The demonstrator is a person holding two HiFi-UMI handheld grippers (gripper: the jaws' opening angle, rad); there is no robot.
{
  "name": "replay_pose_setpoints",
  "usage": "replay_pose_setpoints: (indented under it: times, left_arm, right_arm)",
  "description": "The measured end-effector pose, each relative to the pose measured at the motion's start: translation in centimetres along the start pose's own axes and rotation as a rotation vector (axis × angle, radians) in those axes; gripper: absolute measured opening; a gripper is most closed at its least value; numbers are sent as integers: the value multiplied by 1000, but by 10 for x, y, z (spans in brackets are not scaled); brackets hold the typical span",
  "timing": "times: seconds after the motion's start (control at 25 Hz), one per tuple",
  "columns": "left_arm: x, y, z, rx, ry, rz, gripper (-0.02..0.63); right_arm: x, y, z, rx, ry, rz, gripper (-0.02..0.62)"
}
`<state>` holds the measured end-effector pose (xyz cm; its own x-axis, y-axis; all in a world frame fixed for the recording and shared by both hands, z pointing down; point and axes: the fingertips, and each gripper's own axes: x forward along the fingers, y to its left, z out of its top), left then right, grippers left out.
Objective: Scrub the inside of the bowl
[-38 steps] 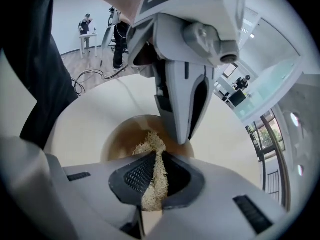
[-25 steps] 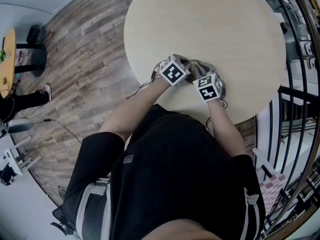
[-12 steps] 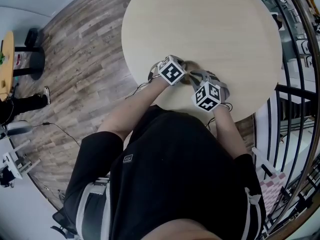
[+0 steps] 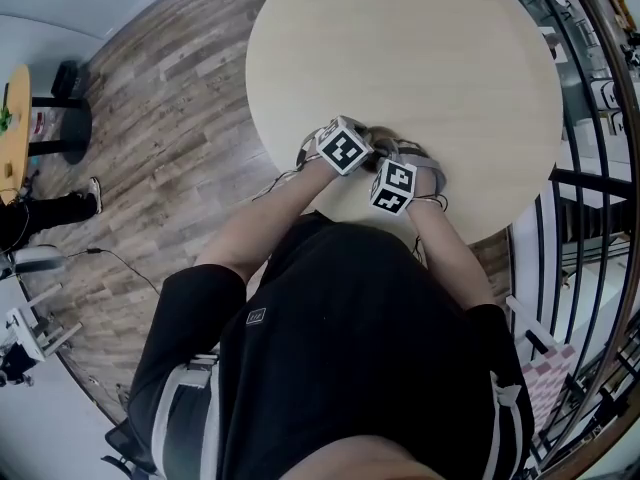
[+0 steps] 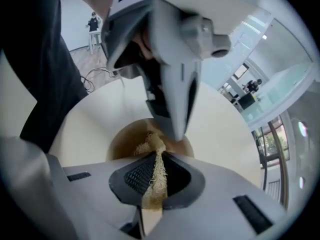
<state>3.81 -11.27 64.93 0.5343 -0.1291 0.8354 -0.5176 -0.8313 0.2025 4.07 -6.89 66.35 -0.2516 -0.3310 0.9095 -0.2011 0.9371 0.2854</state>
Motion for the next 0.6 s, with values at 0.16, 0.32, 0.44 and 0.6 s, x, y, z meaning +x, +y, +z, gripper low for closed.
replay_pose_setpoints:
  times: [0.16, 0.32, 0.44, 0.6]
  left_arm:
    - [-6, -14, -2, -64, -37, -82, 43]
    - [-10, -15, -7, -130, -73, -66, 51]
    - [-9, -16, -10, -211, -103, -58, 52]
    - [-13, -10, -5, -286, -150, -50, 51]
  right_arm:
    - [-8, -32, -11, 79, 3, -94, 44]
    - [-15, -45, -9, 227, -50, -96, 44]
    - [-24, -54, -10, 453, -133, -71, 44]
    - [-44, -62, -14, 520, -170, -92, 44]
